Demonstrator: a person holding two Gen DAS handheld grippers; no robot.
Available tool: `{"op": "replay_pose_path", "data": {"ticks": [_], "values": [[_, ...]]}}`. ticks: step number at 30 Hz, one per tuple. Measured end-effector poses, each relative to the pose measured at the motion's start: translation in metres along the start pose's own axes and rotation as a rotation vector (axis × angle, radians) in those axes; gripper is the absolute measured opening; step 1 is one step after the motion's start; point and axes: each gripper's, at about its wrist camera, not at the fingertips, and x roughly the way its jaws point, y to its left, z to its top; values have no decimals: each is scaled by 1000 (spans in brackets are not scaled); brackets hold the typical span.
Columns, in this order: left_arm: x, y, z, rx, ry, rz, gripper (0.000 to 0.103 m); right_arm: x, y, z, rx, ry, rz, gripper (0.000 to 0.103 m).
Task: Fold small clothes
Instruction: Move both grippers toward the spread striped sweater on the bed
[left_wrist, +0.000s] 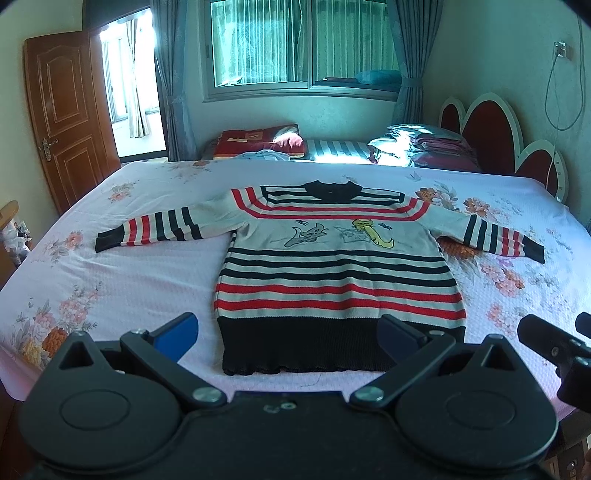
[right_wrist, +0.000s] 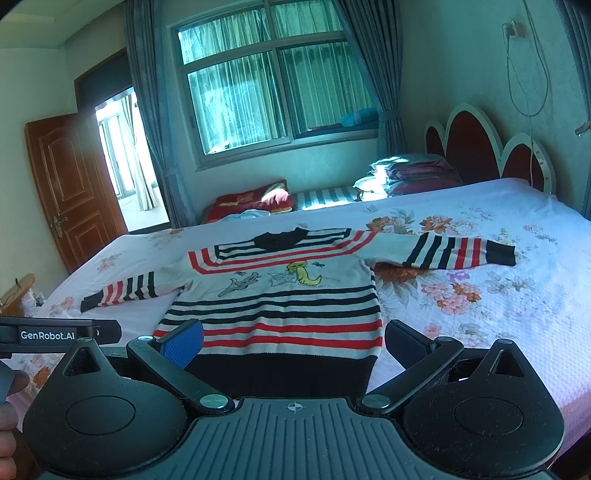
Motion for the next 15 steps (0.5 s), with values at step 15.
{"op": "replay_pose_path", "data": {"ticks": [15], "values": [[-5,4,-1,4,-10,23,103,9,-7,0,-4,6,-23,103]]}}
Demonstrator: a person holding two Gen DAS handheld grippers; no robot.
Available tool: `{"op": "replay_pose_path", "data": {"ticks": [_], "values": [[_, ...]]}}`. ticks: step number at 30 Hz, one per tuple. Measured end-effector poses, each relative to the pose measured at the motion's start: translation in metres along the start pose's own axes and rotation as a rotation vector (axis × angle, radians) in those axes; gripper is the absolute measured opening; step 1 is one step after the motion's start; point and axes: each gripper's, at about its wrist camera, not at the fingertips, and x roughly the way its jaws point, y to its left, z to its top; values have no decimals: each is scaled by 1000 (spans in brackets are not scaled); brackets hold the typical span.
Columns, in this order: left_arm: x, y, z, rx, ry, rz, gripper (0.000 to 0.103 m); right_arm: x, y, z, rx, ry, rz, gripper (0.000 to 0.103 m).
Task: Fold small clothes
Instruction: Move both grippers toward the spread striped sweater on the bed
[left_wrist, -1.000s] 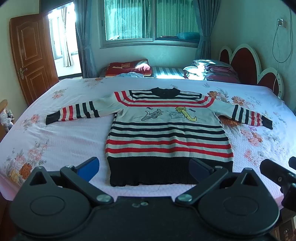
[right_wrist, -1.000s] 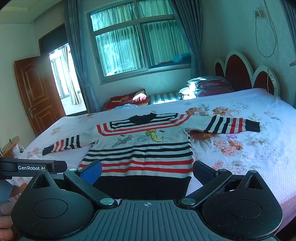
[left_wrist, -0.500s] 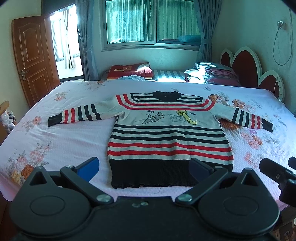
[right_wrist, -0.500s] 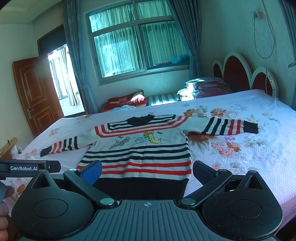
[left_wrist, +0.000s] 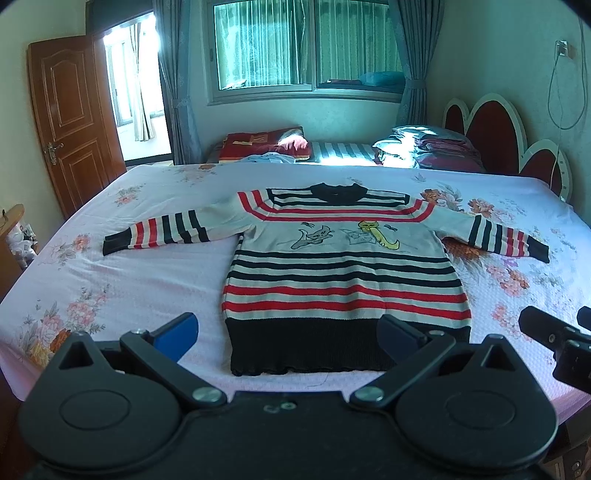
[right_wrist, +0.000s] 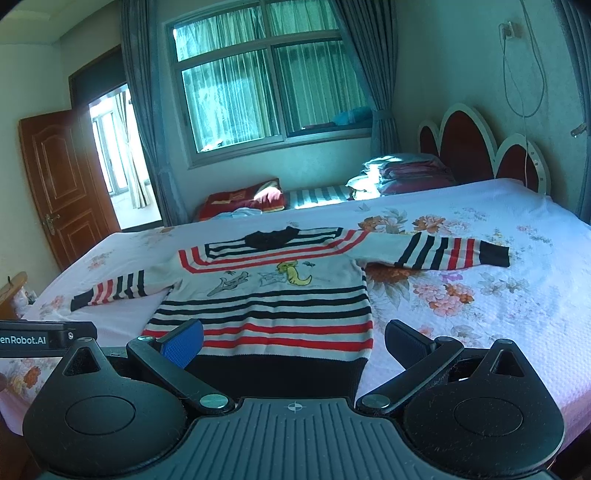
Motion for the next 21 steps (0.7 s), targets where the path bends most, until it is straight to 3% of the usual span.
{"op": "replay_pose_path", "data": {"ticks": [21], "values": [[-1,7,-1,-9,9,9,103,4,4,0,-10,3,2,103]]}}
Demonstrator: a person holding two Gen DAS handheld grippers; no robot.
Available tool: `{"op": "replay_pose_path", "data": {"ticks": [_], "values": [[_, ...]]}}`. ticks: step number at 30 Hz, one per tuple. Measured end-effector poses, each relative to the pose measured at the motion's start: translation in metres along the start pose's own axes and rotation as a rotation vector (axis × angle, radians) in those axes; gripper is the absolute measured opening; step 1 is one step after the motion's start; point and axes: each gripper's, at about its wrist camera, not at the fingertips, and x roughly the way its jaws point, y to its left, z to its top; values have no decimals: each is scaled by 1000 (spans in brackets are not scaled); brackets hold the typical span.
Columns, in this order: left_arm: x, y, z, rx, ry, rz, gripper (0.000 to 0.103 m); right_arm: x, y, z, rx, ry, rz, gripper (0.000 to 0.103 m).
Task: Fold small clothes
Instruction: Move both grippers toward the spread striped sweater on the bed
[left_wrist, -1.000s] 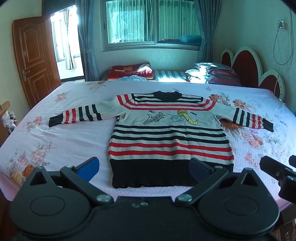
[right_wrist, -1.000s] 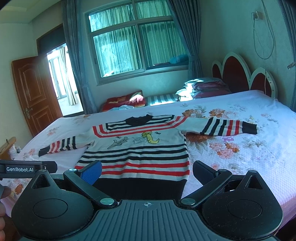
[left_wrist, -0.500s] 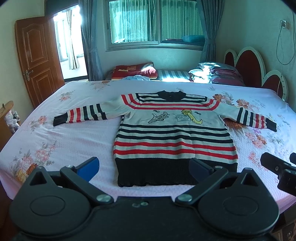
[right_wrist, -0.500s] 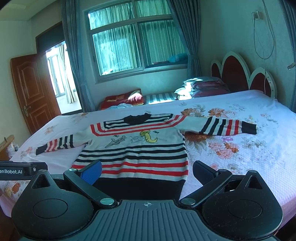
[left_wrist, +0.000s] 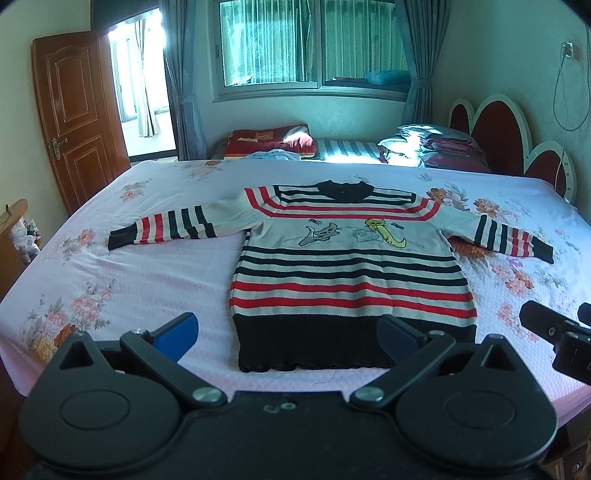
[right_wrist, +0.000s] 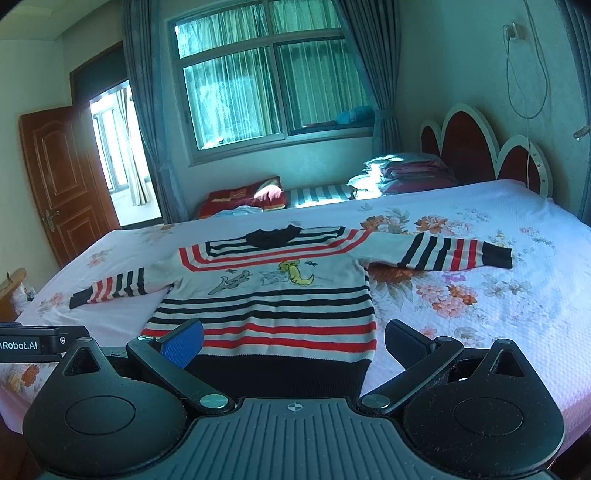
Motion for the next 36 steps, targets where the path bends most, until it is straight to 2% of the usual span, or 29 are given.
{"op": "replay_pose_path", "data": {"ticks": [28,36], "values": [[1,3,-3,-4,7,2,103,7,-4,0,4,4,-6,103],[24,-4,0,-10,40,12,103,22,-12,3,12,15,-24,103]]}}
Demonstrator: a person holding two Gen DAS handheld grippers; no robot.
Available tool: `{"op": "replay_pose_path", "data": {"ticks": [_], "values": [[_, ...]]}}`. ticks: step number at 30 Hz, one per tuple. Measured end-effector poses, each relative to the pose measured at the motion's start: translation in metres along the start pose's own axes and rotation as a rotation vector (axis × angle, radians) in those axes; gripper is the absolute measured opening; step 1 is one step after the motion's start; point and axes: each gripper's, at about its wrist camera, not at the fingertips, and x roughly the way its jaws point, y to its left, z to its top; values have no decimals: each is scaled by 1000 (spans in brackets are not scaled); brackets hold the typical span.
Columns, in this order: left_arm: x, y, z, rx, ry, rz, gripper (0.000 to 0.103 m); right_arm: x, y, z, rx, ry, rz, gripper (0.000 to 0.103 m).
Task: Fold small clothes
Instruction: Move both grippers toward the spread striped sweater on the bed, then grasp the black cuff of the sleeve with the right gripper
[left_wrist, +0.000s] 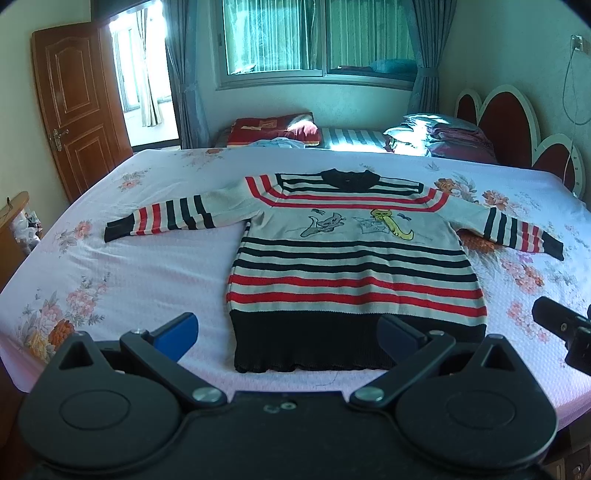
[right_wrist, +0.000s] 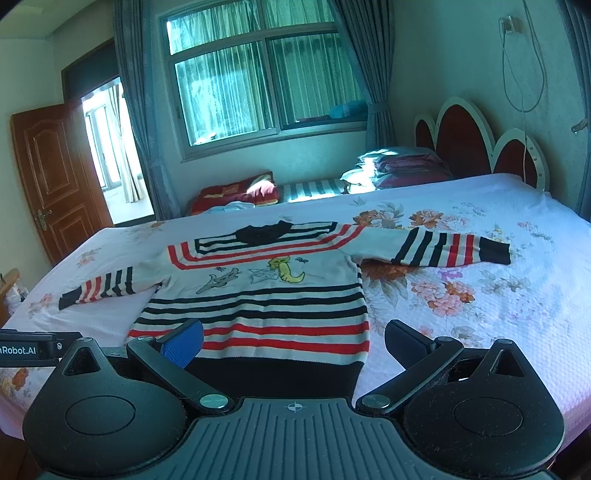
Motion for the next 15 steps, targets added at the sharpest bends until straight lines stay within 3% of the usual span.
{"op": "replay_pose_path", "data": {"ticks": [15], "values": [[84,8,44,5,42,-10,103,71,-14,19,42,38,-83,103]]}}
